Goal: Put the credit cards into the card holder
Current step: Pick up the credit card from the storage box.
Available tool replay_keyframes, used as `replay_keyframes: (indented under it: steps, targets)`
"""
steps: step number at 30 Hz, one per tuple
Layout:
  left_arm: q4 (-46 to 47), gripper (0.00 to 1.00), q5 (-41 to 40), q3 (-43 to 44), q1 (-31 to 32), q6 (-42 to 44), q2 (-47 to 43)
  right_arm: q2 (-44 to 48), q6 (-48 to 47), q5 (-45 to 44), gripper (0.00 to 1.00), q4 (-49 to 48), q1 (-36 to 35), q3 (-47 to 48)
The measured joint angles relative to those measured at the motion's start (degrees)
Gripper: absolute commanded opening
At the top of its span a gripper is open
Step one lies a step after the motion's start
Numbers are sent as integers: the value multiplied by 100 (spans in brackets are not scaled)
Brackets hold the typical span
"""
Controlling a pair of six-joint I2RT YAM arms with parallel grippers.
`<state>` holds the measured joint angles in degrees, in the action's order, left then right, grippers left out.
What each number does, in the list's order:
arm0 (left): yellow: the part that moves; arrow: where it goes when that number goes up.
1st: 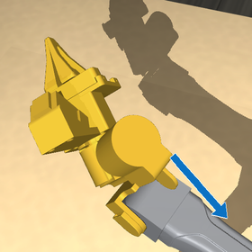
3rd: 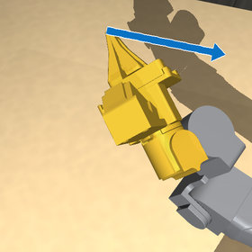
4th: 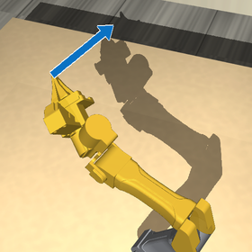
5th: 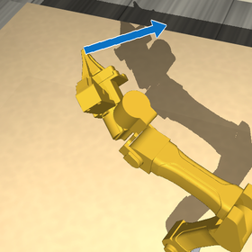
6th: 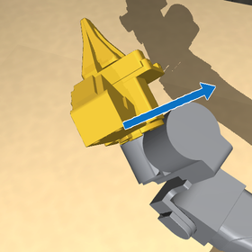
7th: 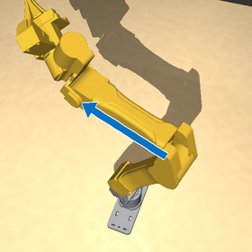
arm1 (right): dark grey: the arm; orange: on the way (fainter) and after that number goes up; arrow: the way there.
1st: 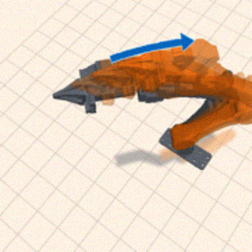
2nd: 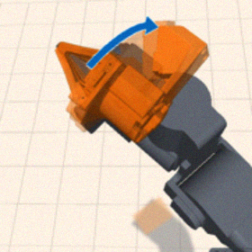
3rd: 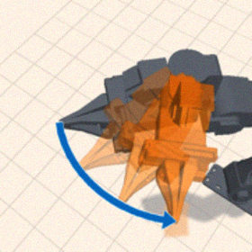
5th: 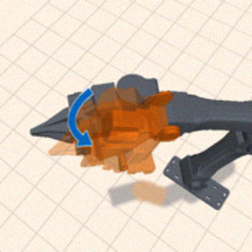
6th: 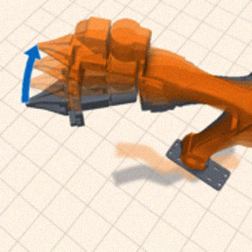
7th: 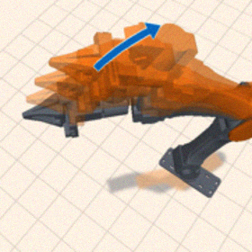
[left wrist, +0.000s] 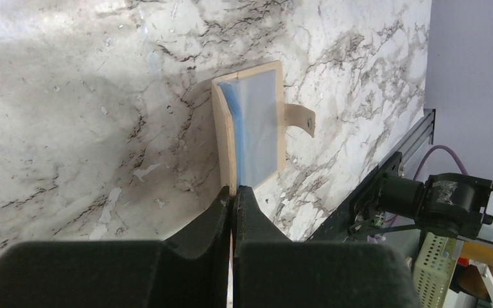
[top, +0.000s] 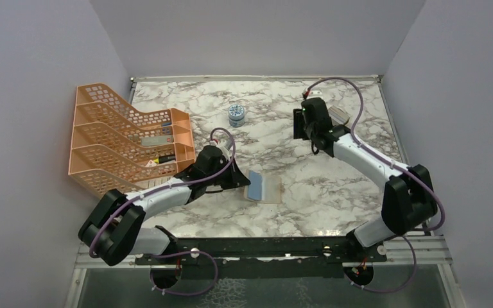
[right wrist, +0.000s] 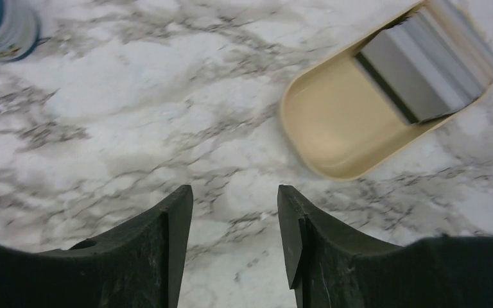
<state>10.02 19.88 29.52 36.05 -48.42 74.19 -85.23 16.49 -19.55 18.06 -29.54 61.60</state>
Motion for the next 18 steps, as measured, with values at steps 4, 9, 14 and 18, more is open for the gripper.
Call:
replay_keyframes:
  steps: [4,9,14,18]
  targets:
    - [129,0,44,90,0,-2,190,-643,-494,129,58,-72,752,422]
    - [149,0,181,164,2,0,555,-1604,-1069,107,54,79,1373,1399]
    - [203,0,267,170,0,-4,570,-2317,-1786,101,45,168,1648,2354]
    - [170,0,269,173,0,35,568,-2758,-2299,66,45,164,1663,2820]
